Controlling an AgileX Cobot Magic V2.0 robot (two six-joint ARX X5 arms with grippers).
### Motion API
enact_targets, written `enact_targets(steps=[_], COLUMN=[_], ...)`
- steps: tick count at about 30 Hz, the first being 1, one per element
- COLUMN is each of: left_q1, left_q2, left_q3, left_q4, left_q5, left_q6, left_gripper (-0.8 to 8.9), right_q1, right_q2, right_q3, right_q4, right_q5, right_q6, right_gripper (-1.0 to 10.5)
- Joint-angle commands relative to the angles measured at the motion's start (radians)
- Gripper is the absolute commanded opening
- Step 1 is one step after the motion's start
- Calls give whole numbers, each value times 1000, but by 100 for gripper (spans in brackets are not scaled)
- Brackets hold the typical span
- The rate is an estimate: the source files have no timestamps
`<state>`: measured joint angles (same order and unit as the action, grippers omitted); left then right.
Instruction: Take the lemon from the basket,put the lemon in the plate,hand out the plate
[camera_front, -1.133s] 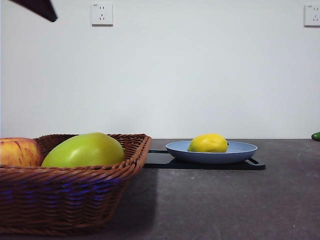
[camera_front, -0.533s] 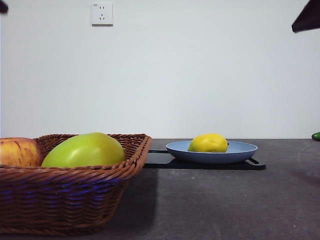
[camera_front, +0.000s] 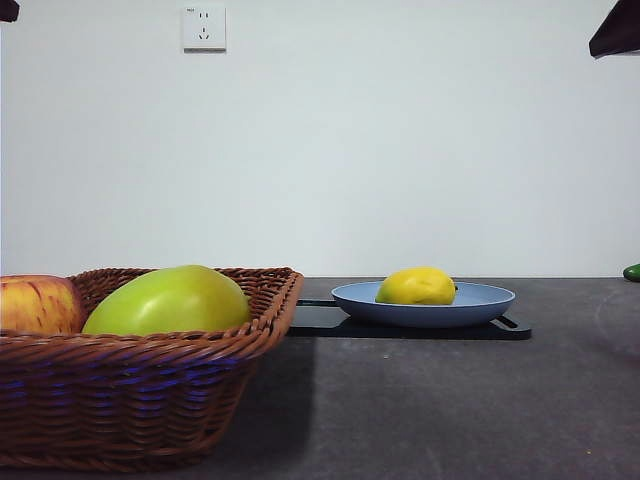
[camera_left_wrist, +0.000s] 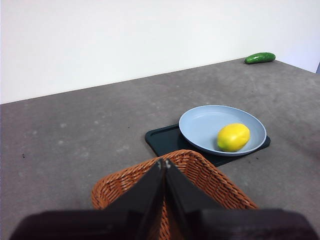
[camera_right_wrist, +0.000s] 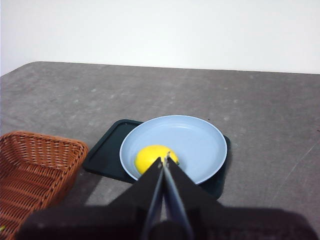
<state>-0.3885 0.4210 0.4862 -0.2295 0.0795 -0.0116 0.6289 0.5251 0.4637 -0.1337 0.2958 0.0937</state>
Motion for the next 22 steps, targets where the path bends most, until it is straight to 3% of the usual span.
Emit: enact_targets(steps=[1,4,6,11,17,22], left_q1=[-3,-1,21,154,323,393], left_q2=[2,-33,-95,-278,-378,-394], left_q3=[8,8,8,-20,-137,-272], left_q4=[13,-22,-65,-145,-98,-12], left_q5=[0,-3,-13,-32,-53,-52], left_q6=[-5,-4,64,88,88,82], left_gripper=[8,8,8,8,8,8], right_q1=[6,6,6,6,6,6], right_q2=[2,2,2,2,2,2], right_q3=[9,9,9,9,9,9], right_q4=[10,10,10,10,10,10], right_q5=[2,2,2,2,2,2], right_q6=[10,10,10,10,10,10], right_gripper=[3,3,3,3,3,3])
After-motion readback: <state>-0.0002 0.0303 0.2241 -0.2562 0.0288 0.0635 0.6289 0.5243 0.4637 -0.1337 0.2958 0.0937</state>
